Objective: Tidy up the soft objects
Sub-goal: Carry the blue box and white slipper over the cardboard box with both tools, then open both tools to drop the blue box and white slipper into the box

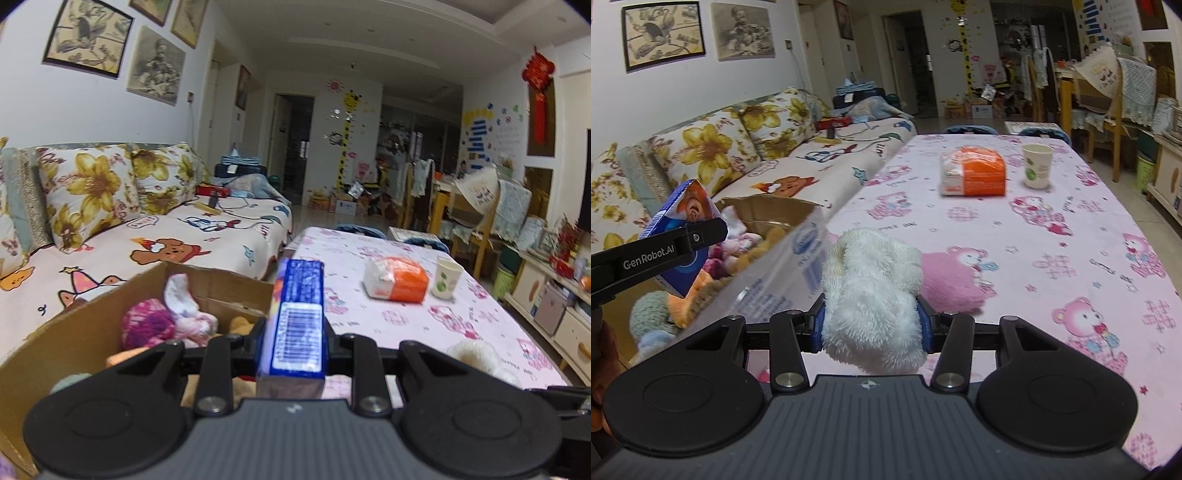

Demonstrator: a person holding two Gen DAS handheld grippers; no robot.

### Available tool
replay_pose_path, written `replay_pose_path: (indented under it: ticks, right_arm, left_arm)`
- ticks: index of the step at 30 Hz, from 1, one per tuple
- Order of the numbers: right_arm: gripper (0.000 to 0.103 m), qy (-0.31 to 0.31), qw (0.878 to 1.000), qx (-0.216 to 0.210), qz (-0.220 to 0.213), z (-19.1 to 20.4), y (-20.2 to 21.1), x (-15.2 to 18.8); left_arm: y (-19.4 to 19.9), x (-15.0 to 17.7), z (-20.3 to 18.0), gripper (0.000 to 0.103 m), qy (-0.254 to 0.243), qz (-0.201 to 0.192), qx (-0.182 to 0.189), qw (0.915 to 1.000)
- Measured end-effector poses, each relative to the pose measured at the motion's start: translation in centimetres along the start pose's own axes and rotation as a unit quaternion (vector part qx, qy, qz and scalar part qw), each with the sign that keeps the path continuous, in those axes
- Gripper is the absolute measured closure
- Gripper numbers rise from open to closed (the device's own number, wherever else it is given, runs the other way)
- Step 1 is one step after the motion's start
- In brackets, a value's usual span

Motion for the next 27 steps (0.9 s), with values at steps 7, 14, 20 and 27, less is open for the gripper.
replay_pose_path:
  ticks: [7, 14, 20, 27]
  right_arm:
    - [0.045, 0.015, 0.999, -0.029, -0.007, 1.3, -0.5, -1.4]
    - [0.045, 0.038, 0.998, -0.055, -0.015, 3.7, -2.0, -2.9]
    - [0.045, 0.054, 0.995, -0.077, -0.017, 5.2, -3.6, -3.5]
    - [0.044, 0.065, 0.994, -0.087, -0.019, 6.3, -5.2, -4.2]
  left_arm:
    - [-0.1, -0.8, 2.3, 0.078, 0.021, -0.006, -0.029, 0.9993]
    - [-1.4, -0.8, 4.7, 0.078, 0.039, 0.010, -0.059, 0.9975]
    - [-1.7, -1.0, 6.5, 0.078, 0.063, 0.016, -0.077, 0.9949]
    - [-1.9, -1.3, 8.5, 0.078, 0.090, 0.020, -0.098, 0.9909]
Point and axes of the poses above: each gripper's, at about its wrist camera, not at the fingertips, and y roughly against the way its jaws point, z to its left, x to its underside, the point moved 3 cm from there along -y, roughly the way its jaws point, and after that the axes turned 5 degrees about y, right-handed, at the moved point
